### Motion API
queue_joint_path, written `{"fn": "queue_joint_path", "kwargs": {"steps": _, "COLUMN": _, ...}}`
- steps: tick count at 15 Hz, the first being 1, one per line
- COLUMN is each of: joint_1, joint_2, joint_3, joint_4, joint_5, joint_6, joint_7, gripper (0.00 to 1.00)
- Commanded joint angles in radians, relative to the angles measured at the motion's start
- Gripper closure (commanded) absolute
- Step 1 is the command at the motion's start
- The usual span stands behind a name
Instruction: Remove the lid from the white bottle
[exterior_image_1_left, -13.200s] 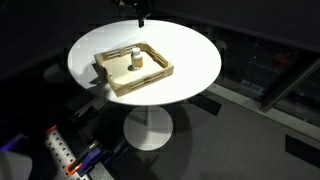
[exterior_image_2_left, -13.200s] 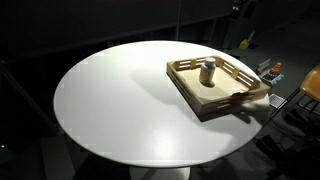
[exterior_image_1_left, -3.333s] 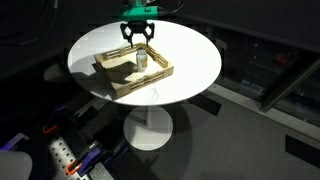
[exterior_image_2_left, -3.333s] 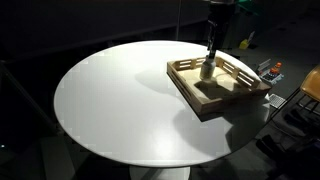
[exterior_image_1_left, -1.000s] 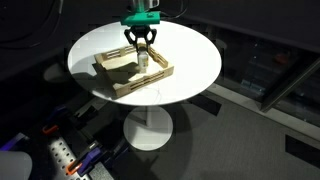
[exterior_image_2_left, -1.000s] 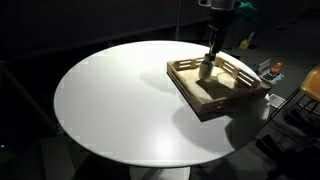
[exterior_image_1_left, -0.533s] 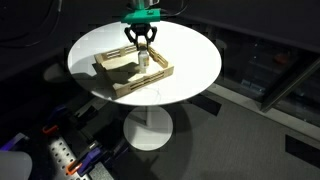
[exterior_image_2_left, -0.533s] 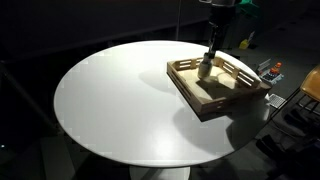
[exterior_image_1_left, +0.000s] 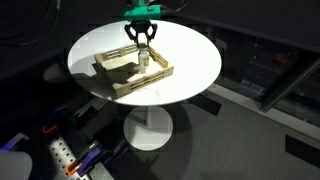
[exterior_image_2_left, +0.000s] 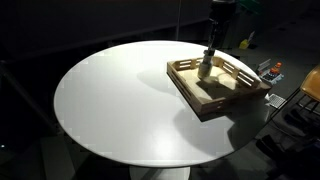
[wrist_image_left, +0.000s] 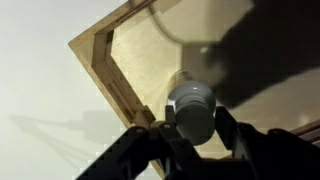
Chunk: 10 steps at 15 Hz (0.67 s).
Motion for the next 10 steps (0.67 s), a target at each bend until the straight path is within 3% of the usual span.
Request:
{"fn": "queue_joint_path", "kwargs": {"steps": 1, "joint_1": -0.006, "joint_2": -0.040, "joint_3": 0.017, "joint_4": -0.020, "joint_5": -0.013, "joint_6": 0.000, "joint_7": 0.015, "gripper": 0.78}}
{"fn": "queue_joint_path", "kwargs": {"steps": 10, "joint_1": -0.006, "joint_2": -0.060, "joint_3": 0.095, "joint_4": -0.028, "joint_5": 0.103, "joint_6": -0.087, "joint_7": -0.009, "gripper": 0.78}}
